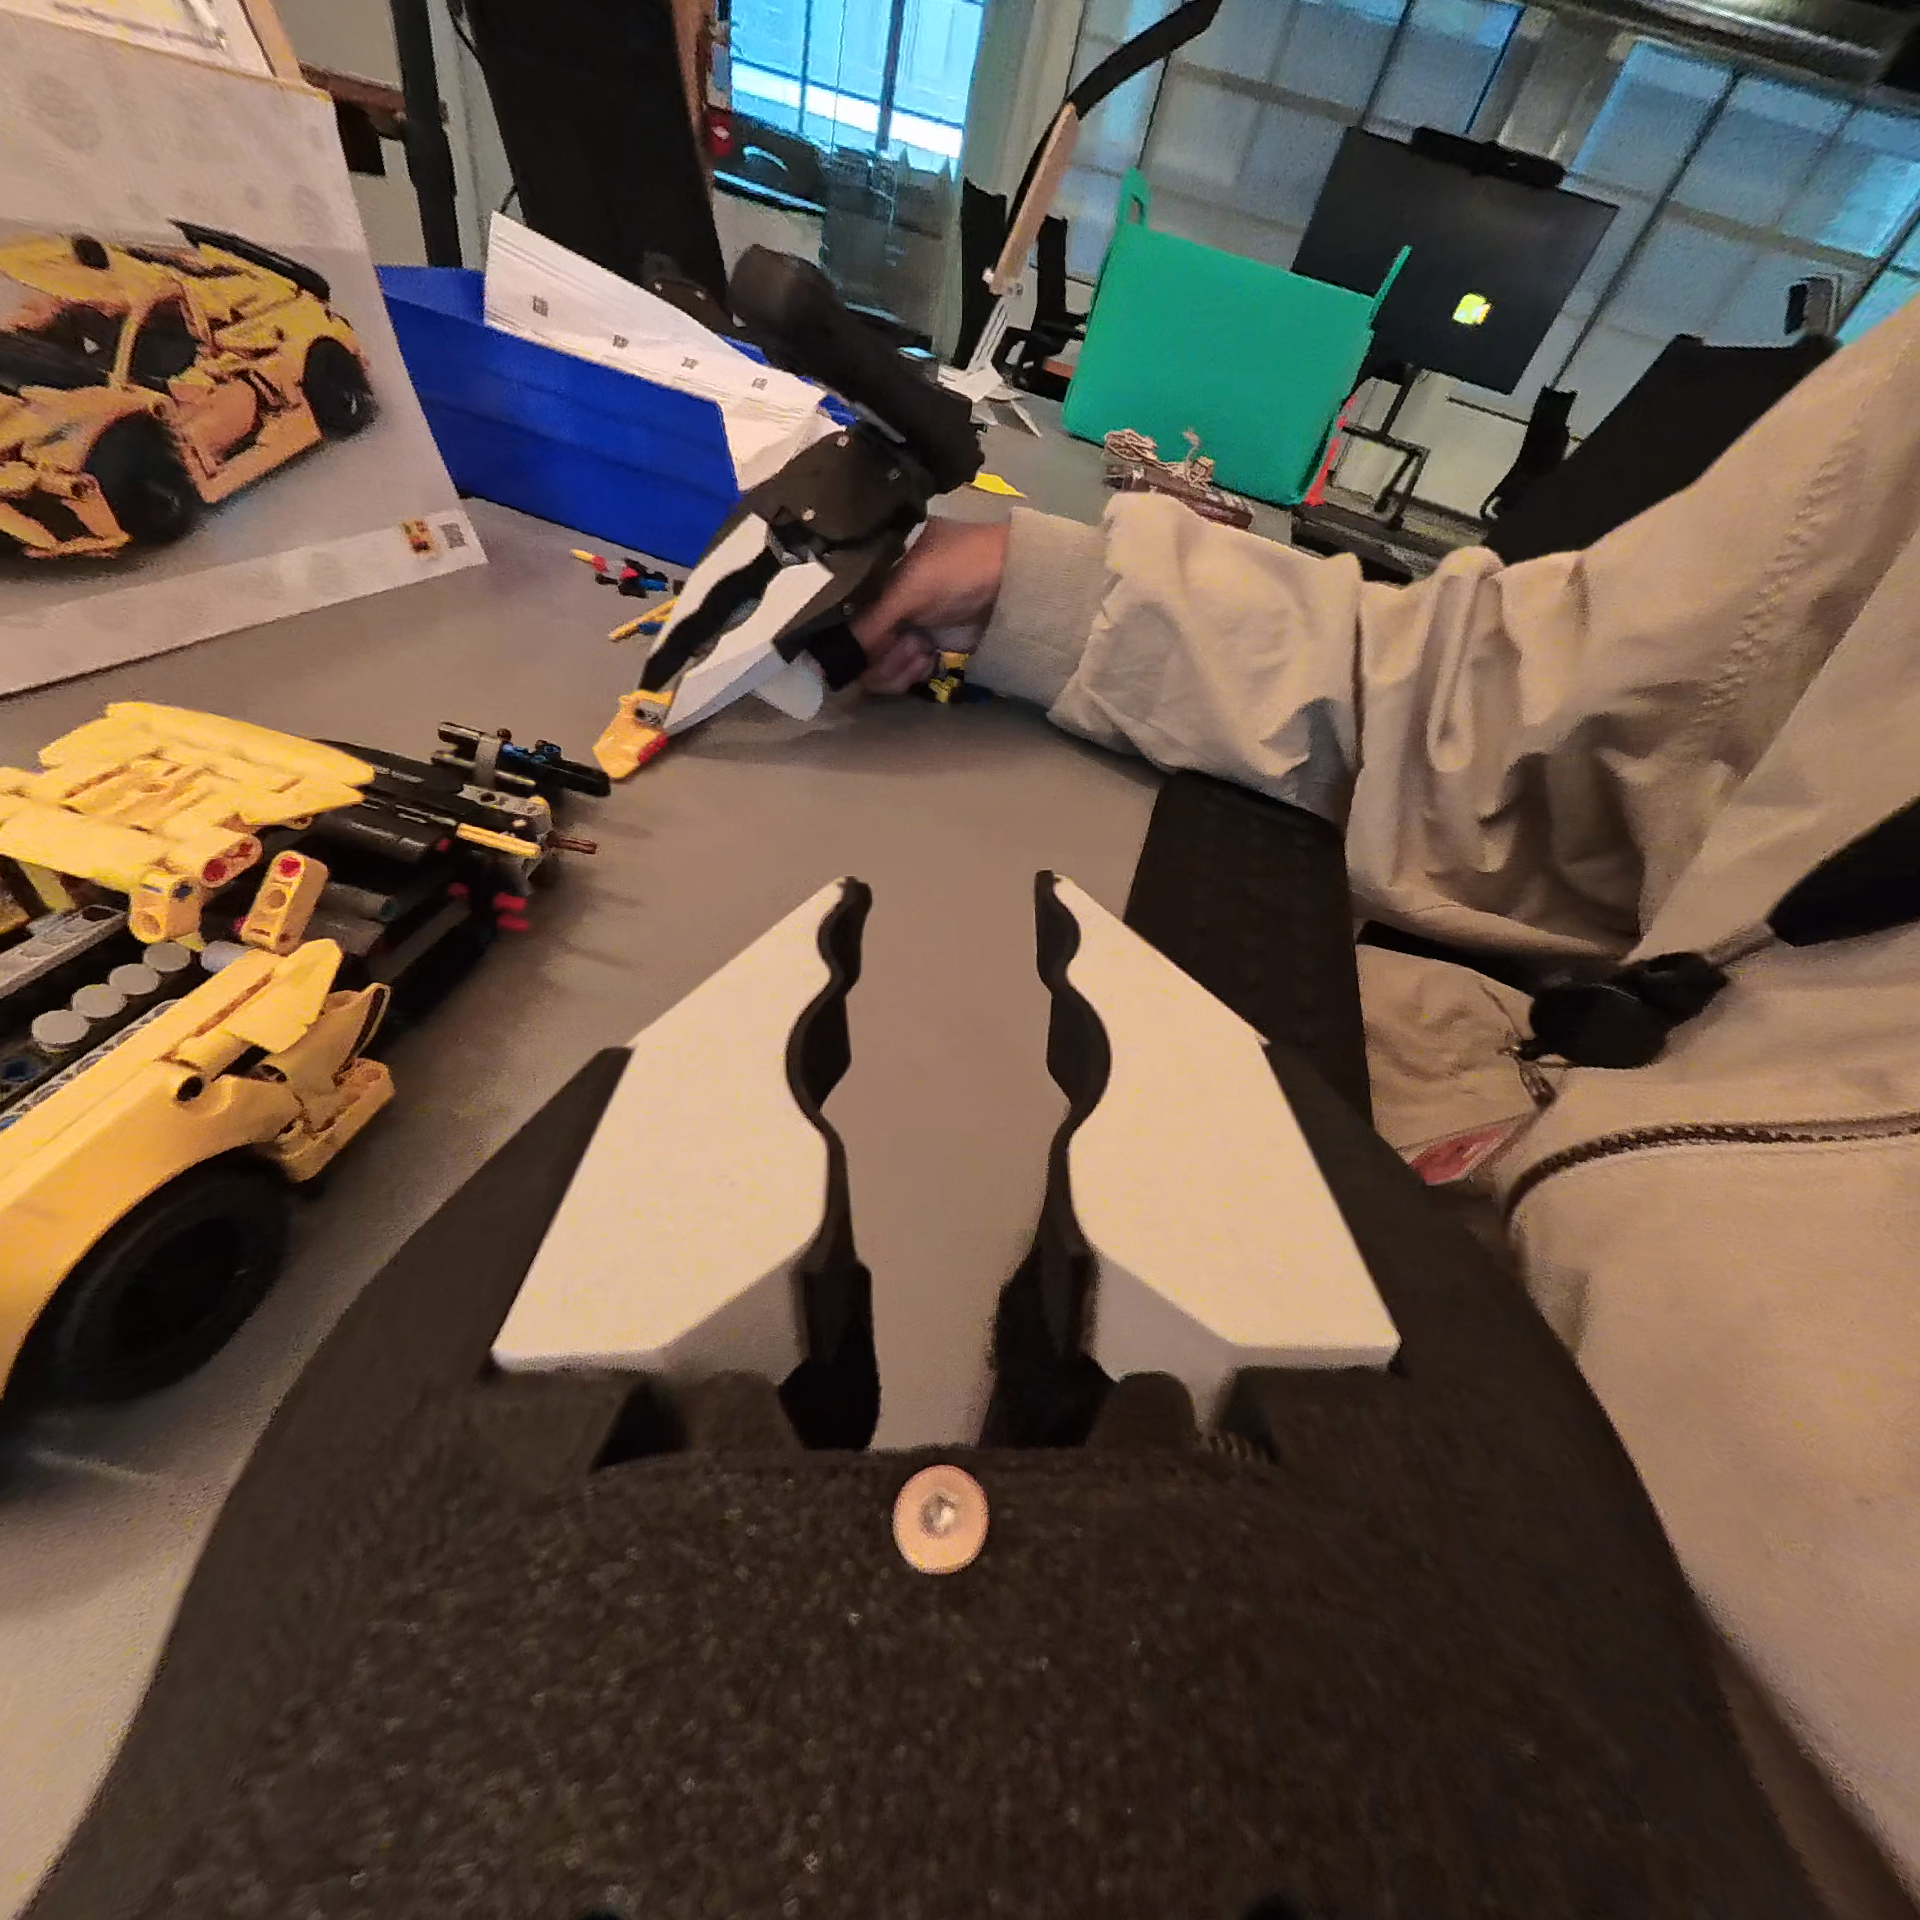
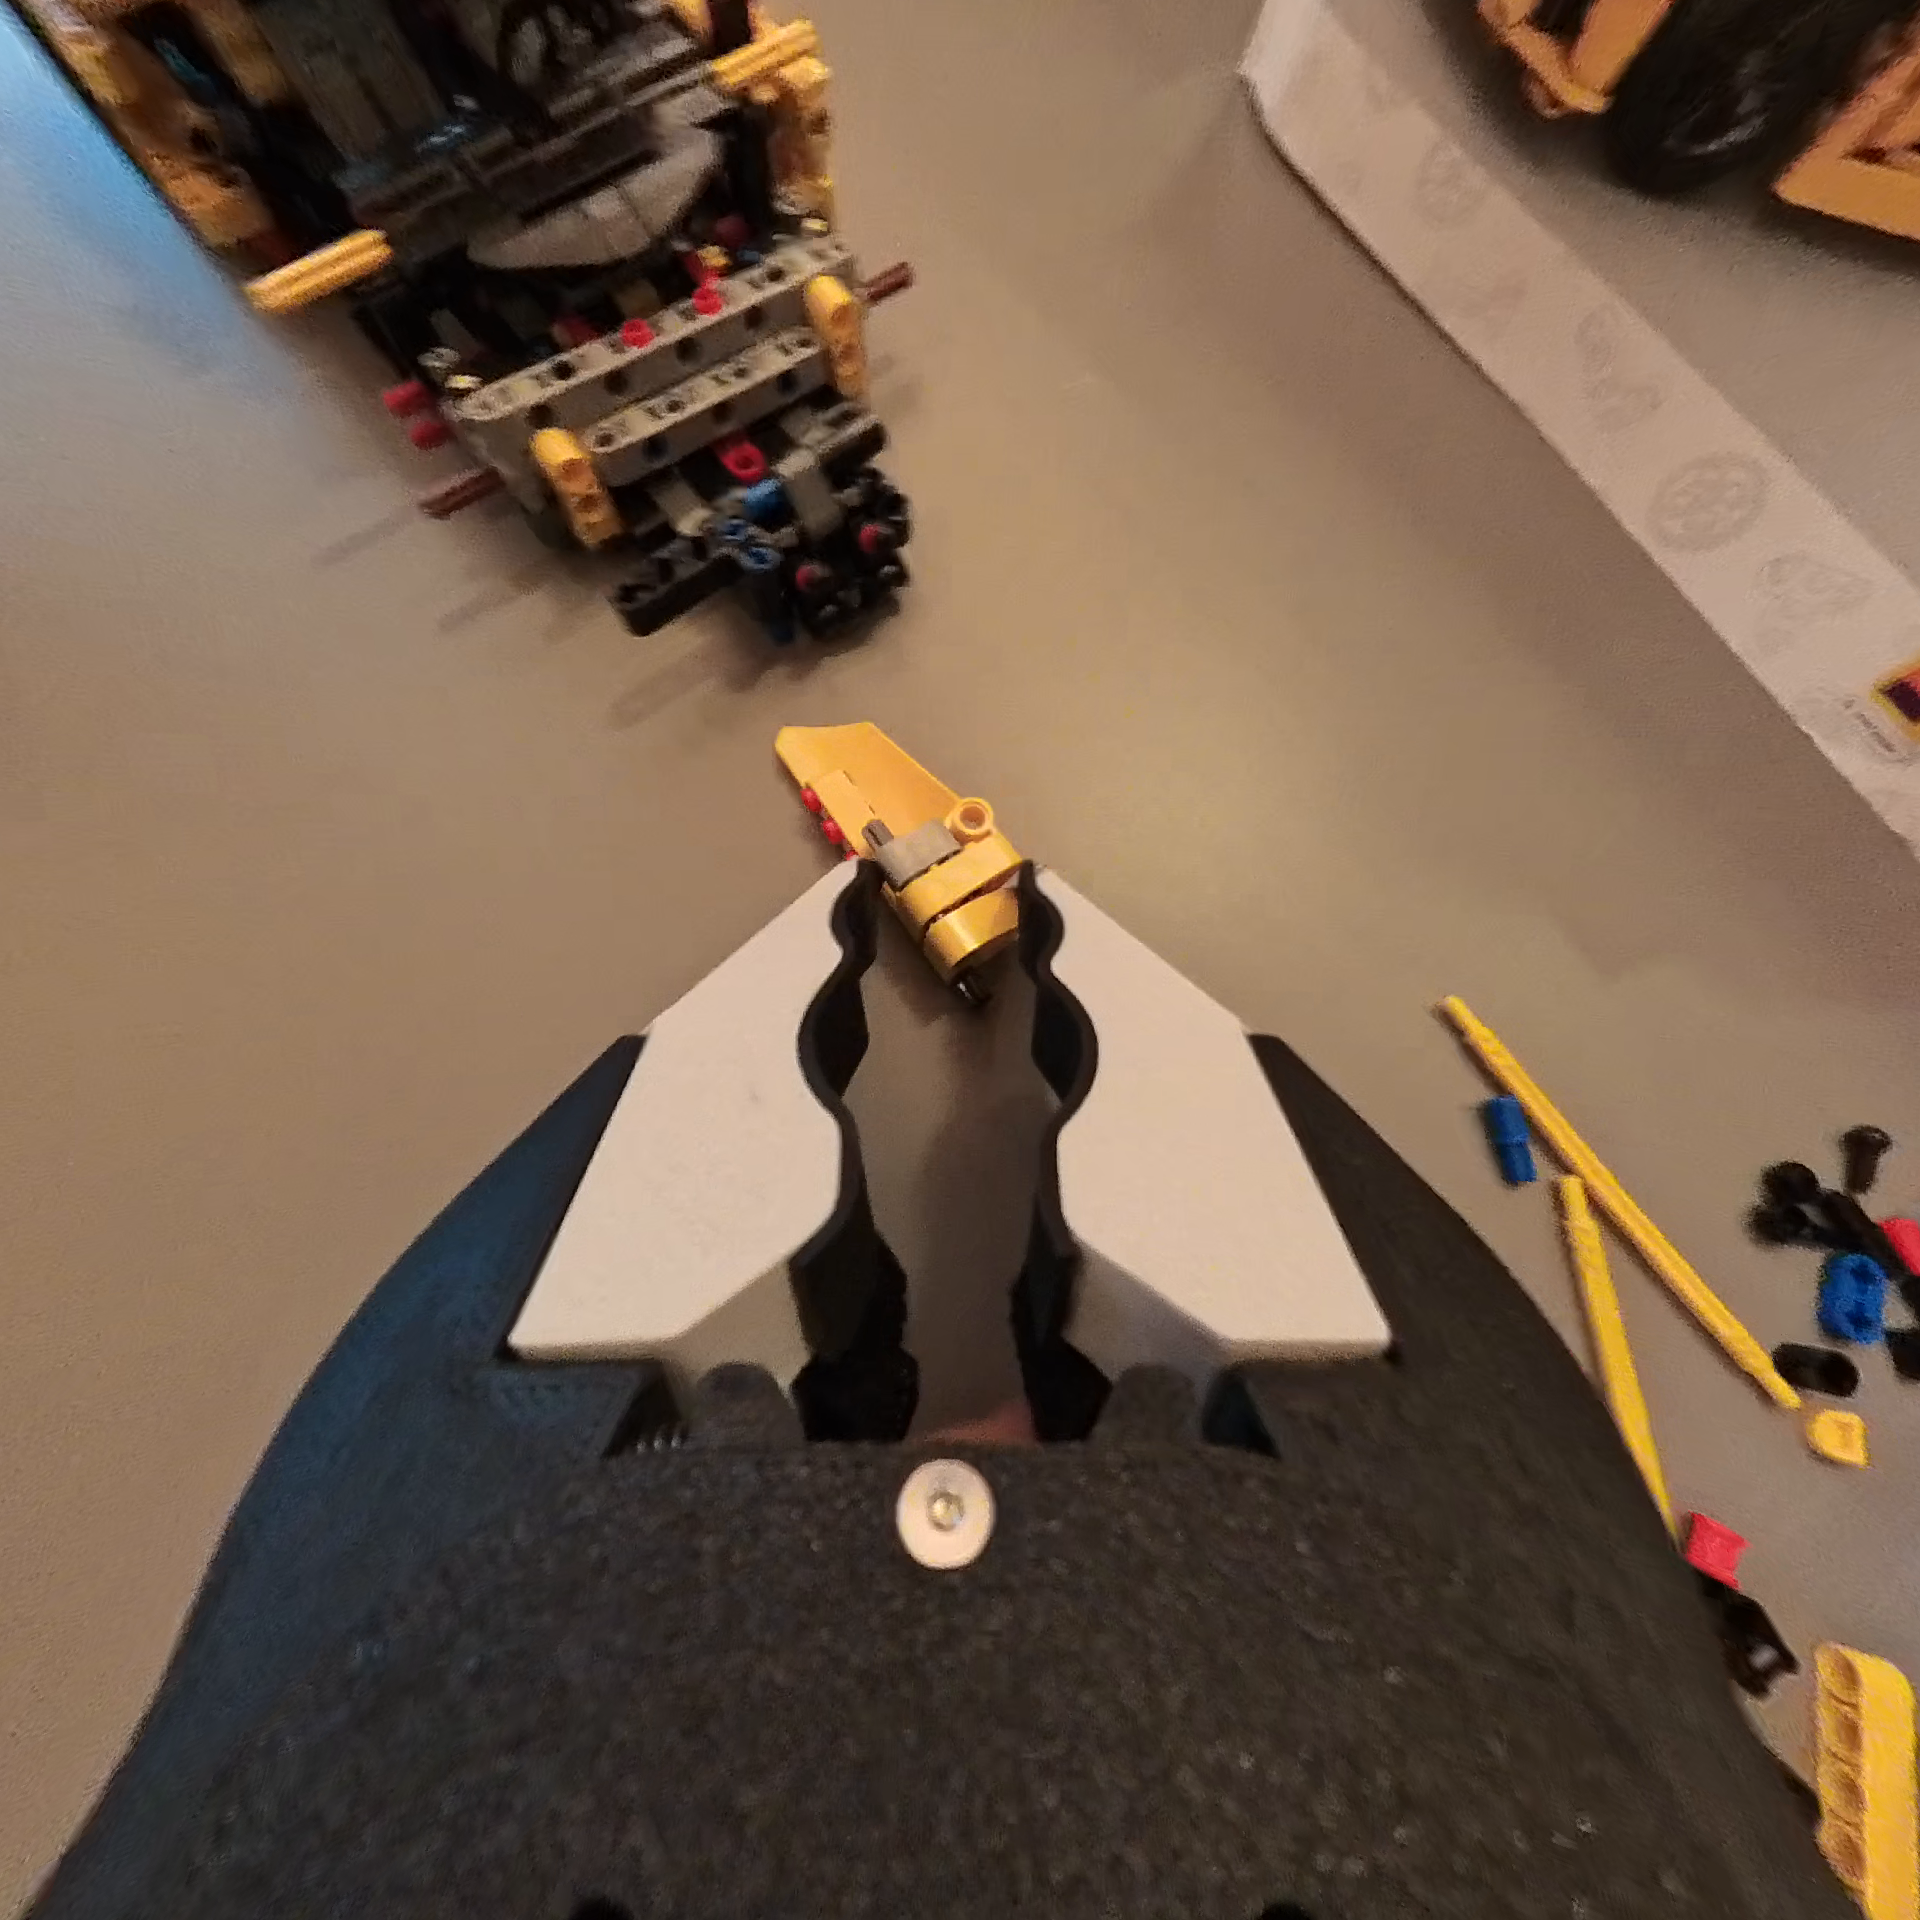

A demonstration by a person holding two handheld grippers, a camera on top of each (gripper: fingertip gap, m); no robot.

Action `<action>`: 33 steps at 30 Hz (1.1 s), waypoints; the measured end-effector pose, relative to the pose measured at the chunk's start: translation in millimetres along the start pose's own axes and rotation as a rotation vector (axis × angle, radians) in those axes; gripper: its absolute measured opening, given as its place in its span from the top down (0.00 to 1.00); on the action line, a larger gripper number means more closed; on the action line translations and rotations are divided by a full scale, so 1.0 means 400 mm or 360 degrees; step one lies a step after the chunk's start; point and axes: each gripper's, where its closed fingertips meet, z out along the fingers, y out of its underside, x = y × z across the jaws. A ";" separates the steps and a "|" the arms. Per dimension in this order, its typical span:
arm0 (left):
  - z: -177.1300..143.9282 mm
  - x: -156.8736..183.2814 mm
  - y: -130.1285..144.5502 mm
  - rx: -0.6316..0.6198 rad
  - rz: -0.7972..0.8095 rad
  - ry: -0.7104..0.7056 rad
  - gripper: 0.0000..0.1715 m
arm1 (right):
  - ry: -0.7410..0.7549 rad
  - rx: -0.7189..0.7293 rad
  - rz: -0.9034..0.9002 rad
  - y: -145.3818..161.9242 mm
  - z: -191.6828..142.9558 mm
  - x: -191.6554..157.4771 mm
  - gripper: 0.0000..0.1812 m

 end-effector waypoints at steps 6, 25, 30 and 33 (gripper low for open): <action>0.063 -0.067 -0.008 -0.0054 -0.0257 -0.0083 0.80 | -0.0037 0.0331 -0.0461 -0.152 -0.139 -0.200 0.87; 0.074 0.054 -0.036 -0.0503 -0.0900 0.0873 1.00 | -0.0349 0.0307 -0.1258 -0.318 -0.197 -0.533 0.85; 0.078 -0.049 -0.078 0.0111 -0.0996 0.0554 1.00 | -0.0058 0.0544 -0.0514 -0.367 -0.201 -0.396 0.75; 0.054 -0.103 -0.125 0.0561 -0.1049 0.0343 1.00 | -0.0024 0.0968 0.0063 -0.410 -0.209 -0.403 0.77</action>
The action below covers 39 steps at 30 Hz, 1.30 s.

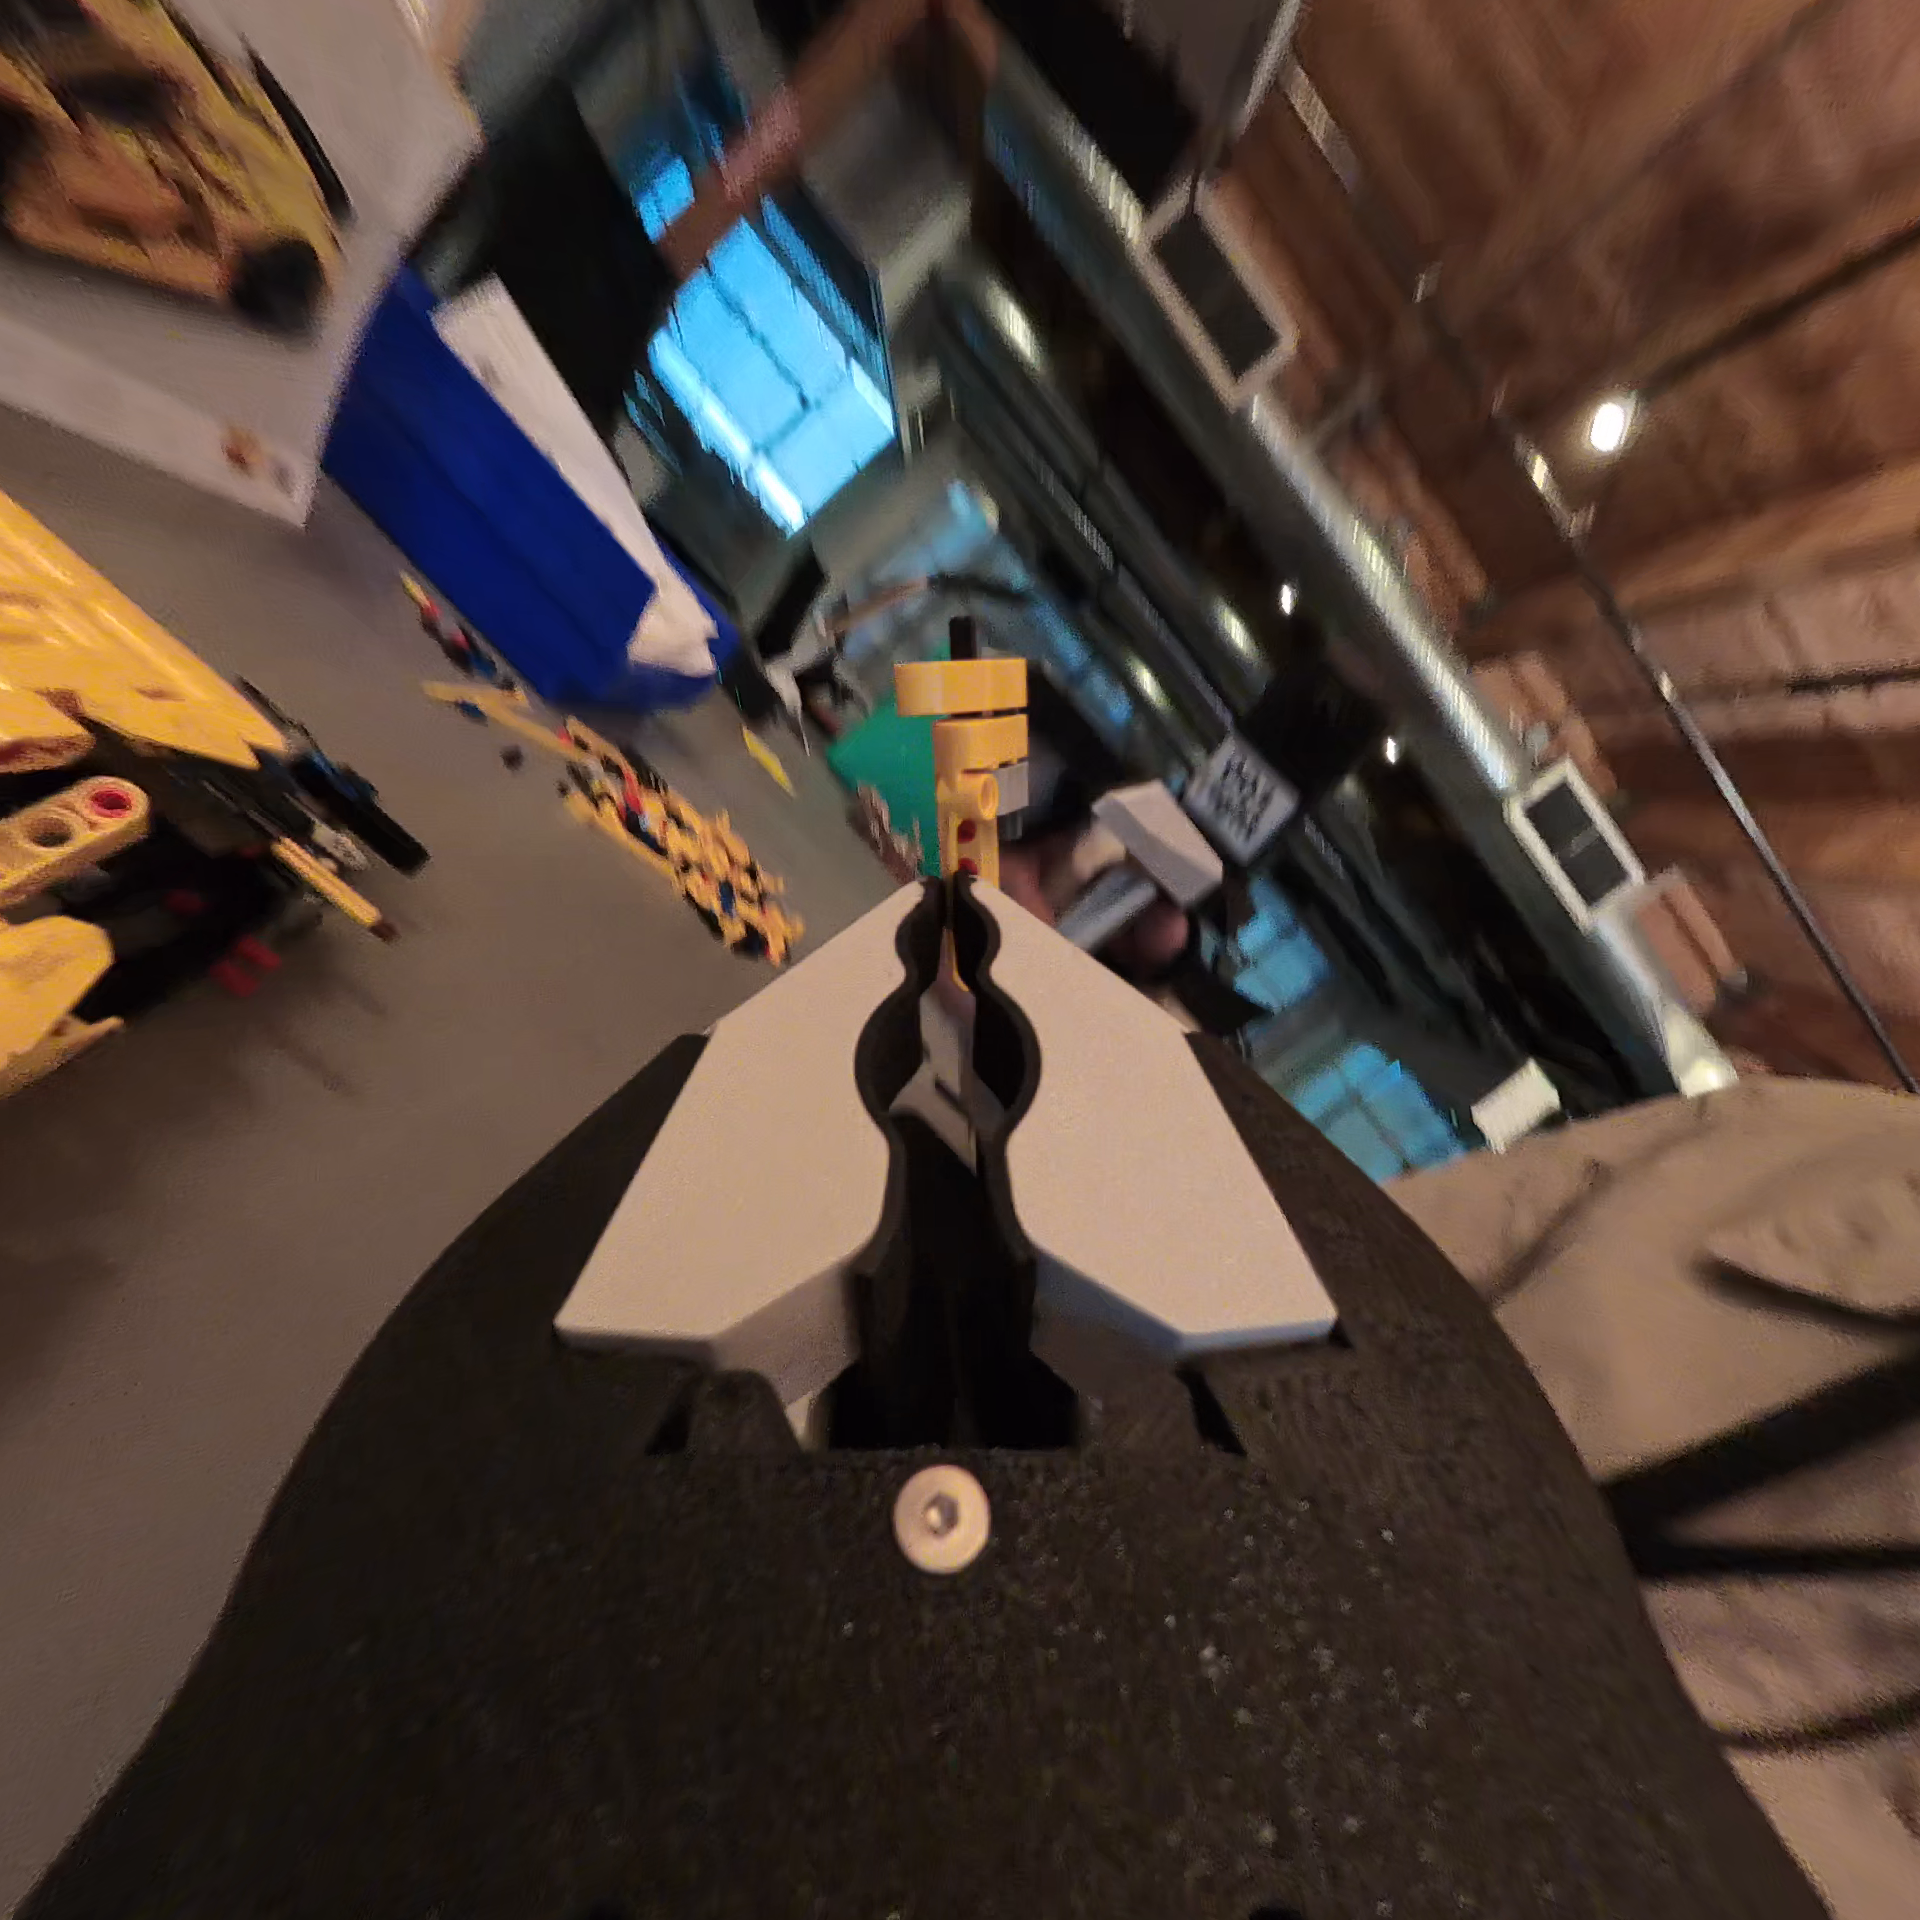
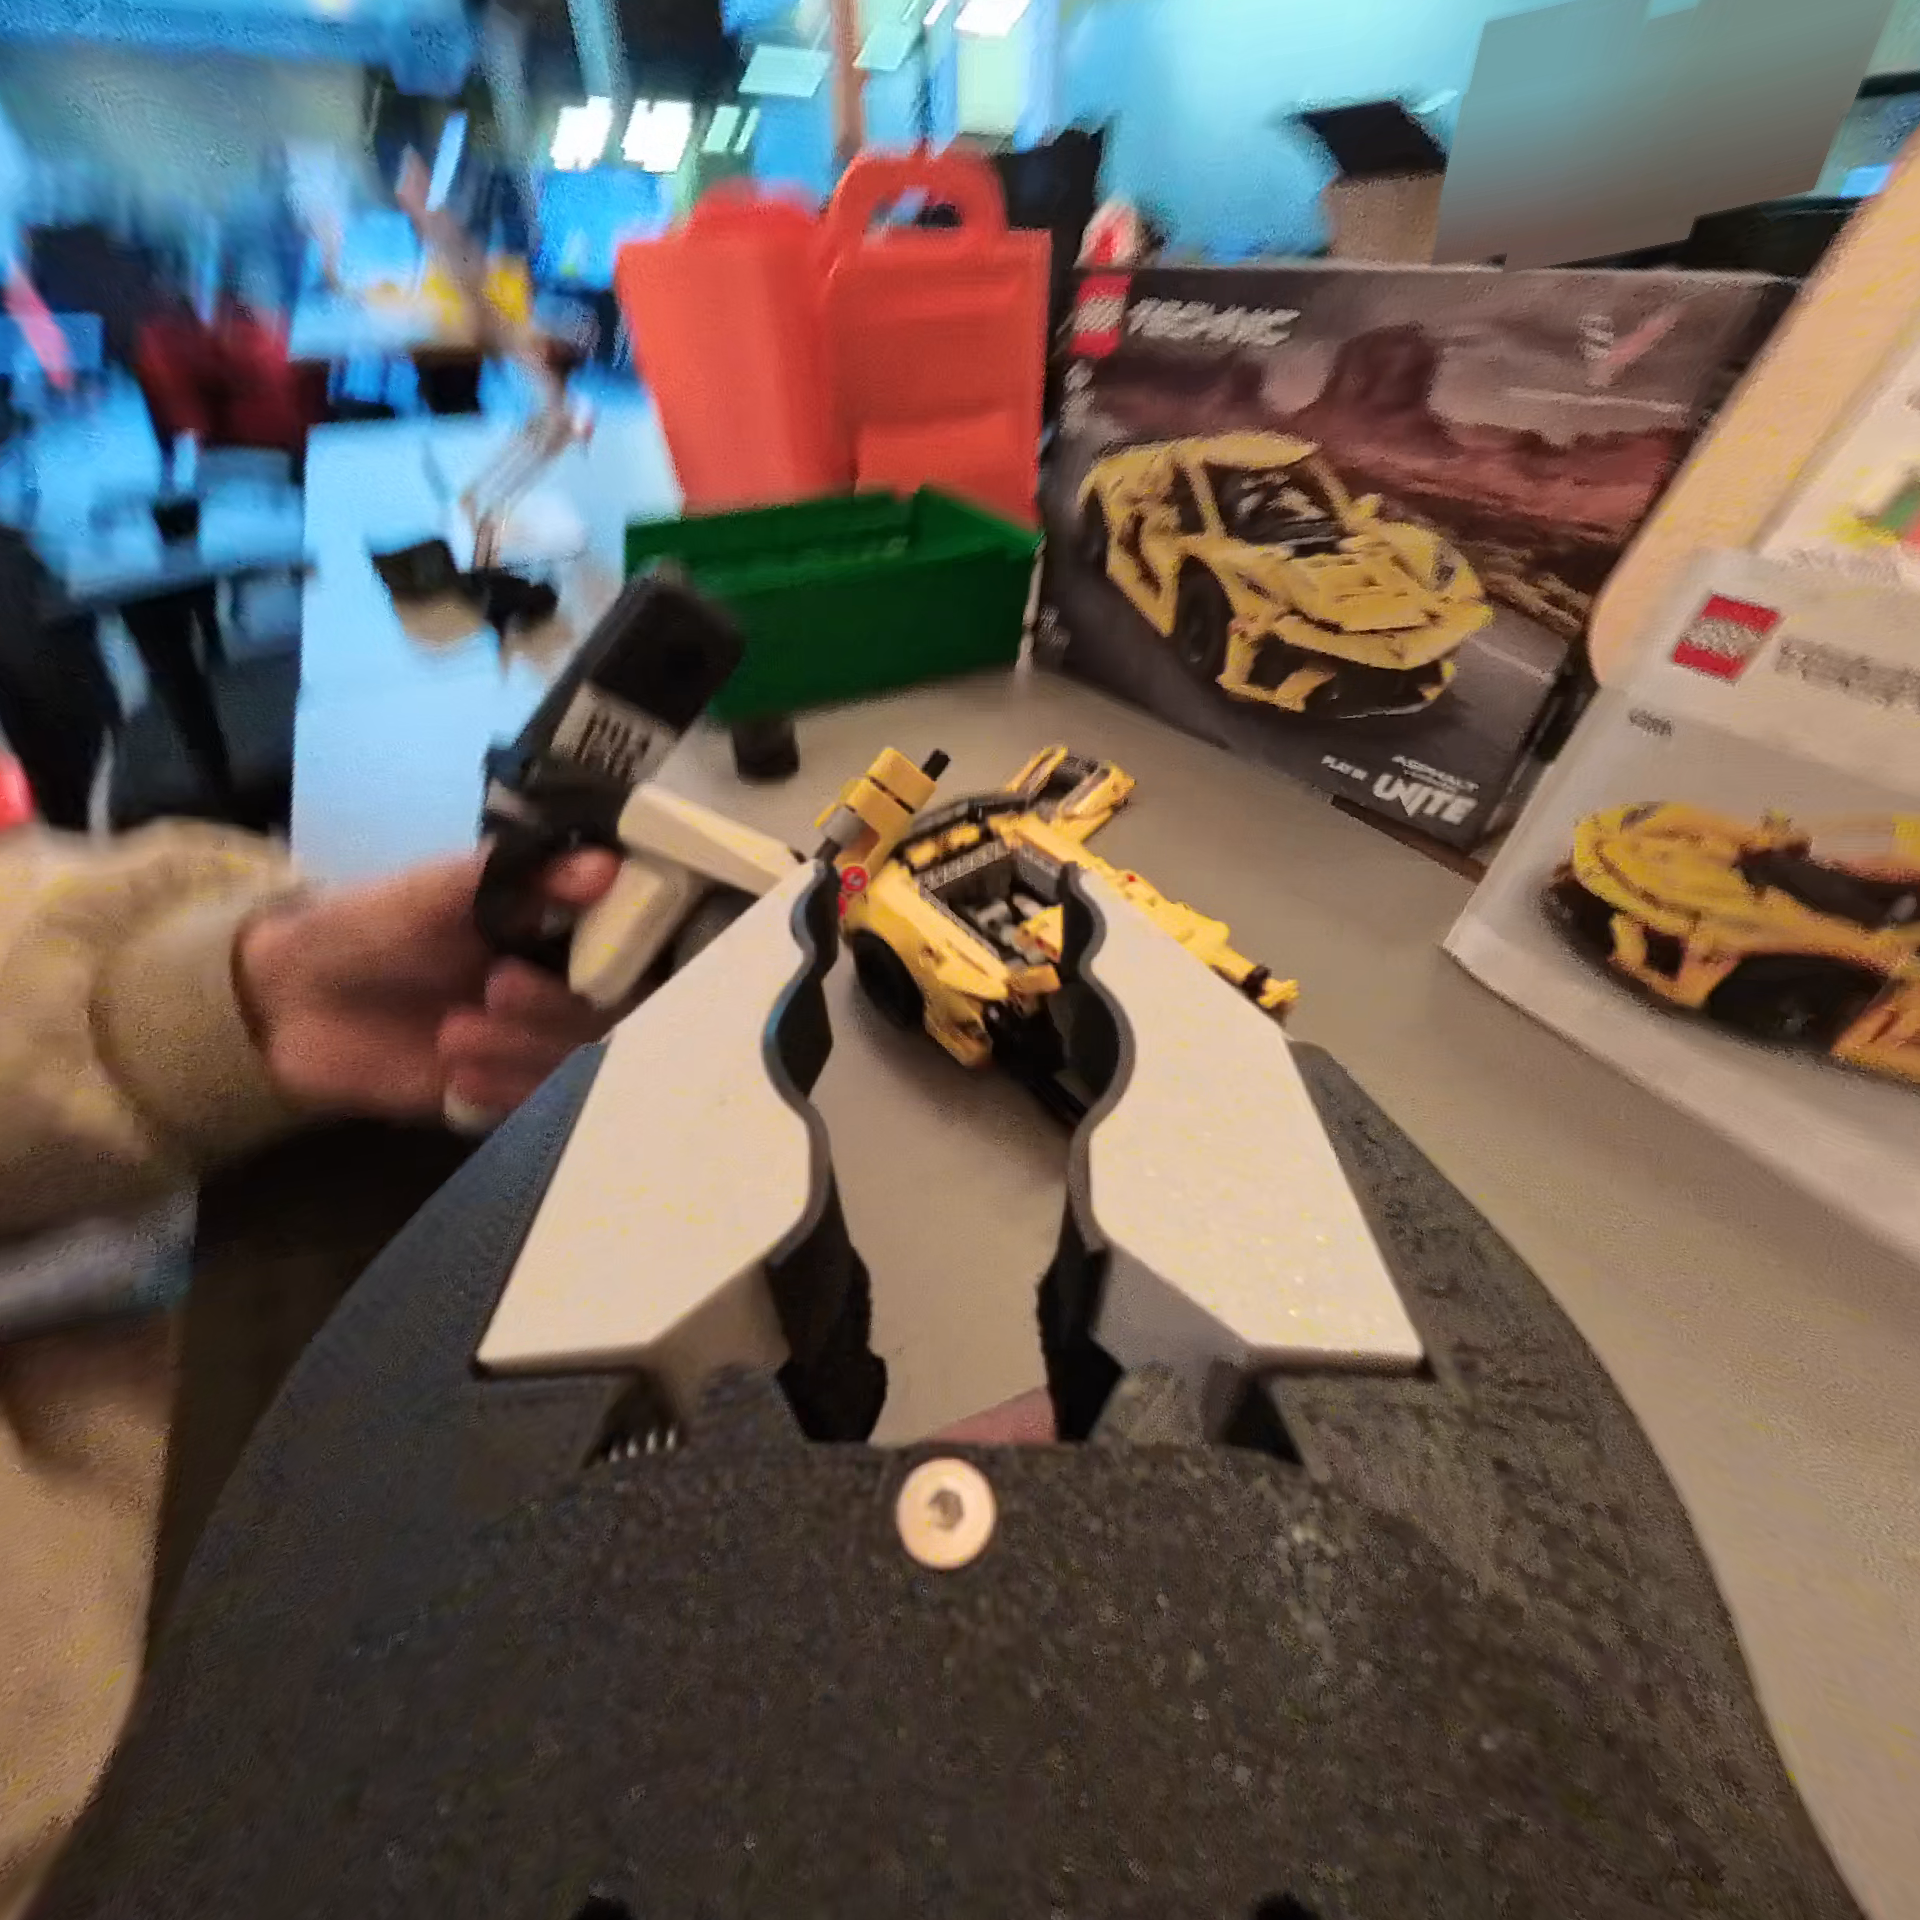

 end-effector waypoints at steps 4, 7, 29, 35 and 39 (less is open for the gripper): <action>-0.001 0.016 -0.011 0.0237 0.0006 0.0032 1.00 | -0.0054 0.0175 0.0528 0.048 0.063 -0.071 0.78; 0.001 0.023 -0.007 0.0294 -0.0029 0.0056 1.00 | -0.0132 0.0223 0.0669 0.055 0.080 -0.081 0.89; -0.100 0.037 0.123 -0.0522 0.0394 0.0249 0.90 | -0.1251 -0.0721 0.0736 0.178 0.026 -0.193 0.97; -0.104 0.019 0.111 -0.0500 0.0234 0.0213 0.91 | -0.1162 -0.0801 0.0527 0.193 0.043 -0.187 0.97; -0.102 -0.006 0.095 -0.0468 -0.0036 0.0178 0.92 | -0.0968 -0.0723 0.0286 0.192 0.065 -0.169 0.94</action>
